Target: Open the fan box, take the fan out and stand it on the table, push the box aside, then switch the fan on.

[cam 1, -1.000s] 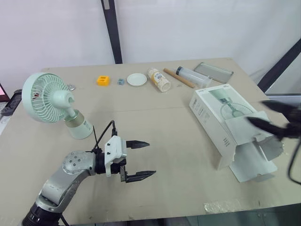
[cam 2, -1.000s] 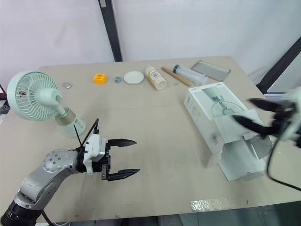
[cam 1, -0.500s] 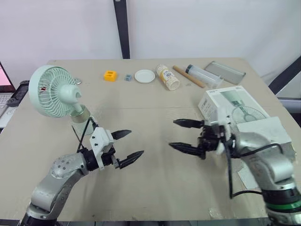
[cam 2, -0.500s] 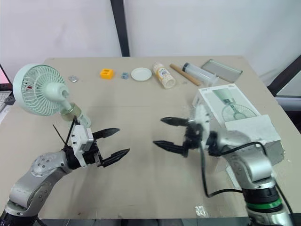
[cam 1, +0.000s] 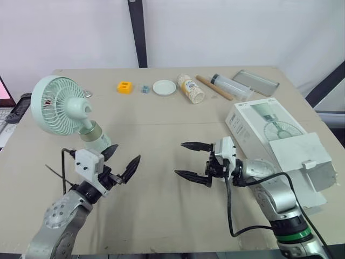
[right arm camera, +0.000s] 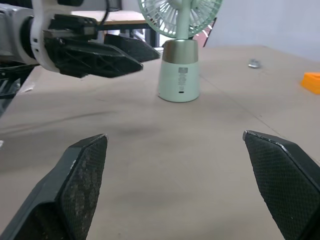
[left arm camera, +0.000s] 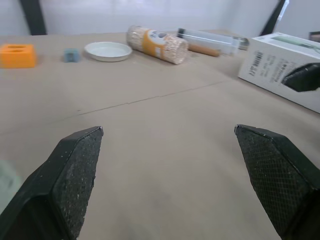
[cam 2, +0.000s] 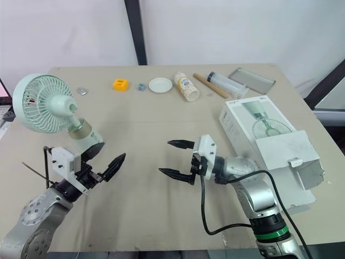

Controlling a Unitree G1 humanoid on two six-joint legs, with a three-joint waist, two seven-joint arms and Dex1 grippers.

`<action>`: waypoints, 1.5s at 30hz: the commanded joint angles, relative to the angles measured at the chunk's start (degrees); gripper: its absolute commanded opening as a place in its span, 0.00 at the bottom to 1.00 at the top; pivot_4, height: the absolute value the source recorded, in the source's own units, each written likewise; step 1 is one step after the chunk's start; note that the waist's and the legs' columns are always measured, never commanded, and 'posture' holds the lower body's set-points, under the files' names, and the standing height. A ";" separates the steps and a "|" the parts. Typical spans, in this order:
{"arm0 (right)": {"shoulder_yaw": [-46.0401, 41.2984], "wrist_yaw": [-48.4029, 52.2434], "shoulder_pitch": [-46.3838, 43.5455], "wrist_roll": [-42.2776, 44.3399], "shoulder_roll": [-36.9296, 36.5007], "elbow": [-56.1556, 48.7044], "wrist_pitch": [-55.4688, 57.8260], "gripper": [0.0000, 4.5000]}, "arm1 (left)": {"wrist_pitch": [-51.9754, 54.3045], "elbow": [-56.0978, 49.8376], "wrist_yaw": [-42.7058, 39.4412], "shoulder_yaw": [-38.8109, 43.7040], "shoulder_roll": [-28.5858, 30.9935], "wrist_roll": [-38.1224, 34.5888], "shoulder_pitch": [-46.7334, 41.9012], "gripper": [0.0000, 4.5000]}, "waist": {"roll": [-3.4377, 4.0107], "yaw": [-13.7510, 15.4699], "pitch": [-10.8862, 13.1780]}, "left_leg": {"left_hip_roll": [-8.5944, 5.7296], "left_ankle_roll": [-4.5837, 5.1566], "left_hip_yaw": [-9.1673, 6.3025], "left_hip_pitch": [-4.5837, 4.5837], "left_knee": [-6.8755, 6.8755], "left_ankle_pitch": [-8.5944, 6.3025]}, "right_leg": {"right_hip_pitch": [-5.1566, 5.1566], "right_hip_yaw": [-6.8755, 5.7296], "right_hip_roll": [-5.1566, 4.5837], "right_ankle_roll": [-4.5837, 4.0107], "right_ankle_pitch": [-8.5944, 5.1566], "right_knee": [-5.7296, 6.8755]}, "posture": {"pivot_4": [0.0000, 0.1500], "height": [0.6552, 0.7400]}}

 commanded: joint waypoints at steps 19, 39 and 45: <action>-0.54 1.07 -6.74 0.56 3.76 3.67 -2.43 0.99 | 2.18 0.94 3.27 27.08 7.50 -16.55 3.55 1.00 | -0.04 -0.05 0.01 | 0.01 -0.09 0.01 0.09 -0.07 0.03 | 0.03 -0.02 0.01 -0.03 0.02 0.01 | 1.00 1.00; -0.64 0.96 -5.45 -0.97 3.32 3.31 -4.02 0.99 | 5.81 11.51 1.83 29.28 17.22 -17.55 -6.49 1.00 | -0.05 -0.08 0.00 | 0.02 -0.18 0.01 0.09 -0.10 0.06 | -0.04 -0.03 0.02 -0.07 0.04 0.07 | 1.00 1.00; -0.83 0.24 -4.54 -1.54 2.98 2.77 -4.54 0.99 | 6.90 15.95 -0.78 27.63 19.84 -16.96 -11.35 1.00 | -0.06 -0.14 0.00 | 0.02 -0.19 0.04 0.08 -0.12 0.07 | -0.14 0.00 0.01 -0.08 0.04 0.14 | 1.00 1.00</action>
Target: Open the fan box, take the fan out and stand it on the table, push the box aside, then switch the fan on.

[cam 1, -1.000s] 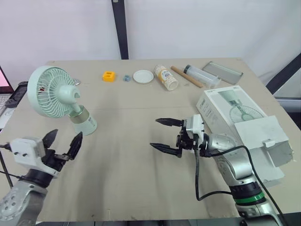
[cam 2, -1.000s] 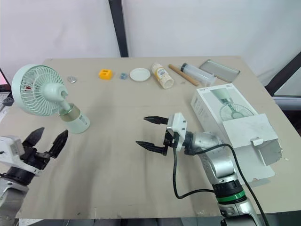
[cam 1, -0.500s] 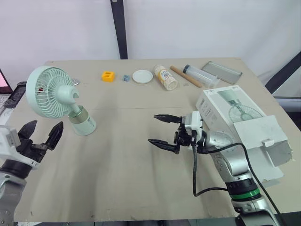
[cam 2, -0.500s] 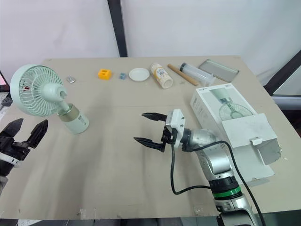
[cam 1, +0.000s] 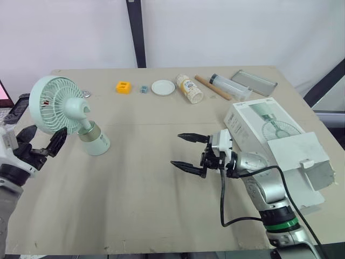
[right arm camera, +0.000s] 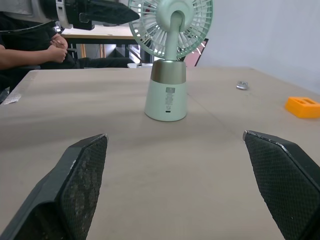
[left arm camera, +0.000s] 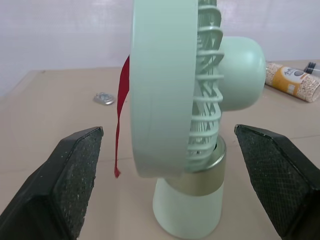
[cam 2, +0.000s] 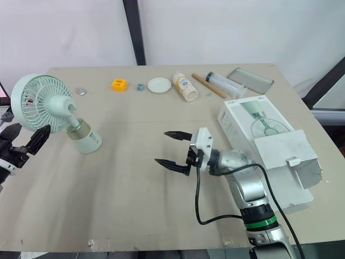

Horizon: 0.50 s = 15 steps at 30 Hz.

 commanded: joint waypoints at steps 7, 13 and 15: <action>-0.97 -1.20 0.81 -0.03 -0.48 -2.99 -1.49 0.99 | 1.34 3.18 -2.46 -1.73 1.55 0.27 -4.82 1.00 | -0.01 -0.03 -0.01 | 0.00 -0.04 0.04 -0.09 -0.02 0.02 | -0.20 0.04 -0.01 -0.01 0.01 0.09 | 1.00 1.00; -0.69 -1.64 0.99 -0.08 -0.07 -2.74 -1.67 0.99 | 1.50 3.56 -2.73 -1.60 1.34 0.36 -5.66 1.00 | -0.02 -0.02 -0.01 | 0.01 -0.08 0.04 -0.16 -0.02 0.04 | -0.30 0.04 -0.01 -0.03 0.02 0.11 | 1.00 1.00; -0.49 -1.66 1.02 -0.26 0.16 -2.40 -2.00 0.99 | 1.80 3.68 -2.88 -1.55 1.52 0.24 -5.98 1.00 | -0.02 -0.01 -0.01 | 0.00 -0.09 0.03 -0.17 -0.02 0.05 | -0.29 0.04 -0.01 -0.03 0.02 0.12 | 1.00 1.00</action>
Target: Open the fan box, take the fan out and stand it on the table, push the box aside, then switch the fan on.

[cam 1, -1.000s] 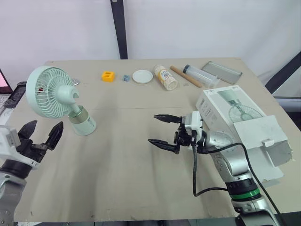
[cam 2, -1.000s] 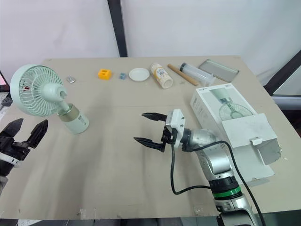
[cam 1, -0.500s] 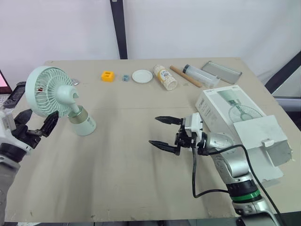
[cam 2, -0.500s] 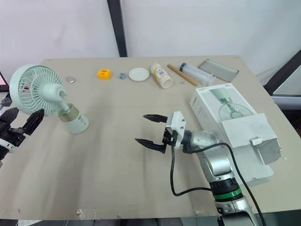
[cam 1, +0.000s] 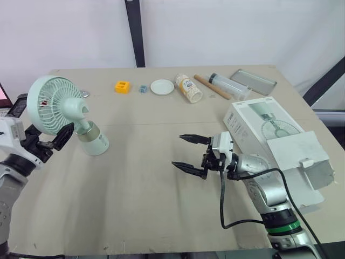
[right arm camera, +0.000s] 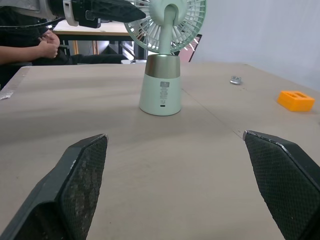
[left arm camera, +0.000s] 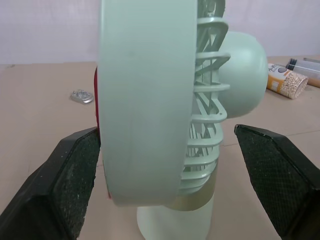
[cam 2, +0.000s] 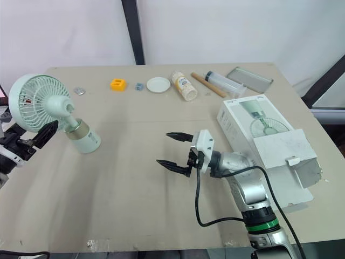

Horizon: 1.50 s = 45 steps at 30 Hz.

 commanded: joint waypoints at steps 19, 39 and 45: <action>-1.03 -0.70 1.02 2.02 1.39 -2.45 -0.22 1.00 | 0.17 1.42 -2.16 0.09 1.64 3.35 -2.40 0.41 | -0.02 -0.01 -0.01 | 0.00 -0.02 0.01 -0.02 0.00 0.01 | -0.04 0.00 0.00 -0.01 0.00 0.03 | 1.00 1.00; 0.65 -7.34 -4.98 3.10 1.93 -9.27 12.37 1.00 | 1.72 -9.82 -1.46 -11.81 -1.03 2.23 -11.28 0.41 | -0.12 -0.01 0.01 | 0.00 -0.05 -0.02 -0.21 0.03 0.03 | -0.21 -0.03 -0.01 -0.02 0.01 0.06 | 1.00 1.00; 1.60 -15.69 -8.23 2.47 4.13 -13.39 22.71 1.00 | 2.66 -13.15 -0.21 -19.37 -3.39 3.88 -13.73 0.41 | -0.13 -0.47 0.00 | 0.00 -0.07 -0.04 -0.47 0.11 0.04 | -0.45 -0.05 0.01 -0.03 0.03 0.12 | 1.00 1.00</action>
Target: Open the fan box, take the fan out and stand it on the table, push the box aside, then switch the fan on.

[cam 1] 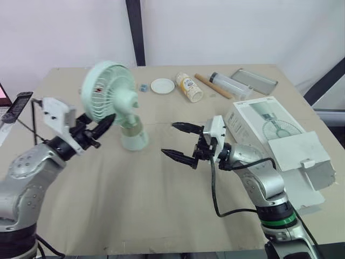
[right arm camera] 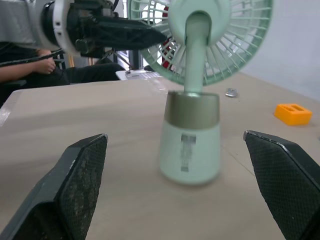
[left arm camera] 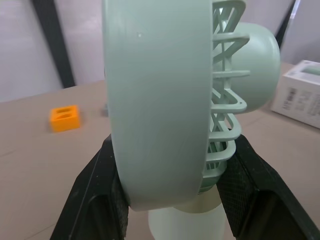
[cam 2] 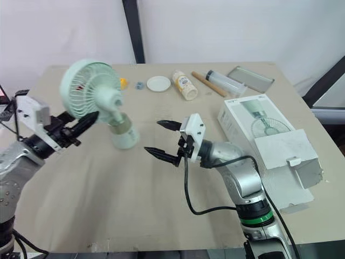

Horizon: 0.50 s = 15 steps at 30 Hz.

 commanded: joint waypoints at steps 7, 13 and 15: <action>1.21 -12.77 -3.36 0.26 3.35 -8.86 14.70 0.94 | 0.35 -5.77 2.39 -6.12 -3.42 0.97 -1.76 0.41 | 0.00 -1.04 0.00 | 0.00 -0.01 0.00 -0.03 0.03 0.01 | -0.03 0.00 0.01 -0.01 0.01 0.04 | 1.00 1.00; 2.52 -16.02 -2.91 -1.13 4.71 -9.15 16.92 0.88 | 0.57 -4.57 3.41 -8.40 -5.11 2.46 -3.31 0.41 | 0.00 -1.05 0.00 | -0.01 -0.01 0.01 -0.03 0.05 0.01 | -0.02 -0.01 0.02 -0.01 0.01 0.04 | 1.00 1.00; 2.64 -16.70 -3.08 -1.38 5.09 -8.77 17.07 0.76 | 0.79 -4.76 3.50 -8.72 -5.47 2.60 -3.29 0.41 | 0.00 -1.06 0.00 | -0.02 -0.01 -0.01 -0.03 0.08 0.01 | 0.00 -0.03 0.02 -0.01 0.01 0.05 | 1.00 1.00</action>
